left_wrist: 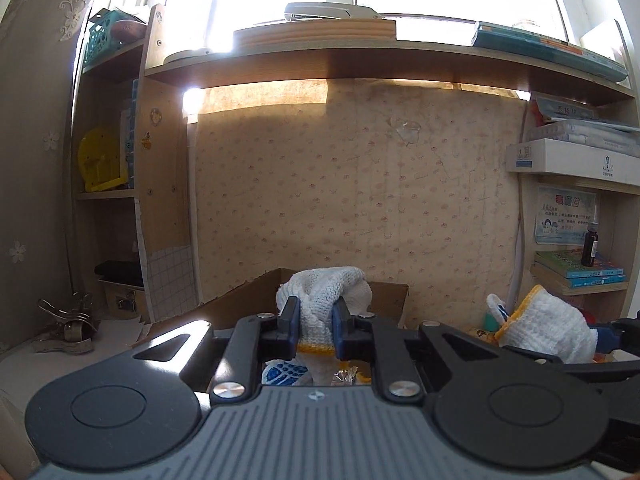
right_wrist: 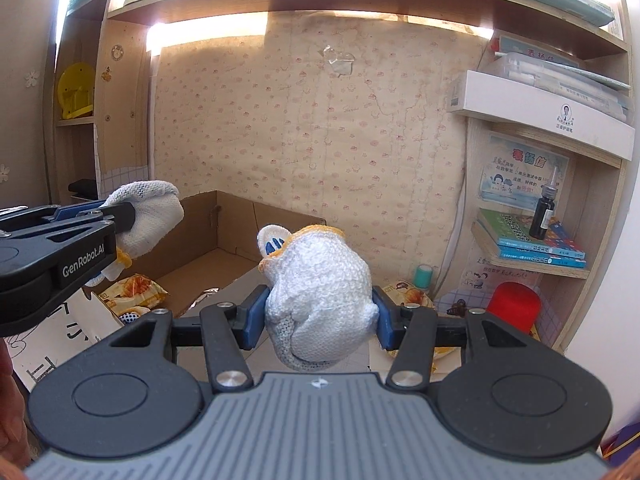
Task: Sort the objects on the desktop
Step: 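Lift both gloves and carry them over the cardboard box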
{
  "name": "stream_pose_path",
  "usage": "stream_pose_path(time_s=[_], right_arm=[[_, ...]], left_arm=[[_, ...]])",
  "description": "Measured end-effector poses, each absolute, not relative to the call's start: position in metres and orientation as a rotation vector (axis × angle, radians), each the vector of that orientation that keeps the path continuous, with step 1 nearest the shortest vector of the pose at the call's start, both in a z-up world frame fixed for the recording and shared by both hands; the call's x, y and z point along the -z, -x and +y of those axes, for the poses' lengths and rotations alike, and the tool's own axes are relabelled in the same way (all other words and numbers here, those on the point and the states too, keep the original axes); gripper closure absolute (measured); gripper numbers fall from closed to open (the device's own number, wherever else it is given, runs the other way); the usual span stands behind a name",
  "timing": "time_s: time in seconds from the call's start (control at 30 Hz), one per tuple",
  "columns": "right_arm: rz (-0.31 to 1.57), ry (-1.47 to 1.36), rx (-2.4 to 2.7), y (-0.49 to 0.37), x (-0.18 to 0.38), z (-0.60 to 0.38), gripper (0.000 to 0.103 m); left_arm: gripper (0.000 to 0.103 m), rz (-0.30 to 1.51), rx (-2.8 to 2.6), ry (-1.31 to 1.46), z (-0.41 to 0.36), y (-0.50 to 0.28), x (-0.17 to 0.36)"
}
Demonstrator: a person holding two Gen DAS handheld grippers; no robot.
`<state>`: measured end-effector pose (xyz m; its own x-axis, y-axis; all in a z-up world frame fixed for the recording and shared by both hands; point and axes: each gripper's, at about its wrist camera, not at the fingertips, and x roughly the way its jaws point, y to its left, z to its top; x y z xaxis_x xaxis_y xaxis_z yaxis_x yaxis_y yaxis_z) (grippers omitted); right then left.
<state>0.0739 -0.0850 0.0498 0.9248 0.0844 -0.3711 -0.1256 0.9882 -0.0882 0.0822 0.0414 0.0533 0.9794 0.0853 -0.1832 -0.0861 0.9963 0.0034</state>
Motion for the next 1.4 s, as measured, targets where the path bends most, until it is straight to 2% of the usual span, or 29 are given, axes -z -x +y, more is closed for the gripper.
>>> stream_pose_path(time_s=[0.8, 1.4], right_arm=[[0.419, 0.143, -0.202, -0.134, -0.046, -0.025, 0.051], [0.485, 0.174, -0.227, -0.192, -0.025, 0.007, 0.050]], left_arm=[[0.087, 0.204, -0.124, 0.008, 0.102, -0.115, -0.046], [0.087, 0.265, -0.140, -0.002, 0.114, -0.153, -0.032]])
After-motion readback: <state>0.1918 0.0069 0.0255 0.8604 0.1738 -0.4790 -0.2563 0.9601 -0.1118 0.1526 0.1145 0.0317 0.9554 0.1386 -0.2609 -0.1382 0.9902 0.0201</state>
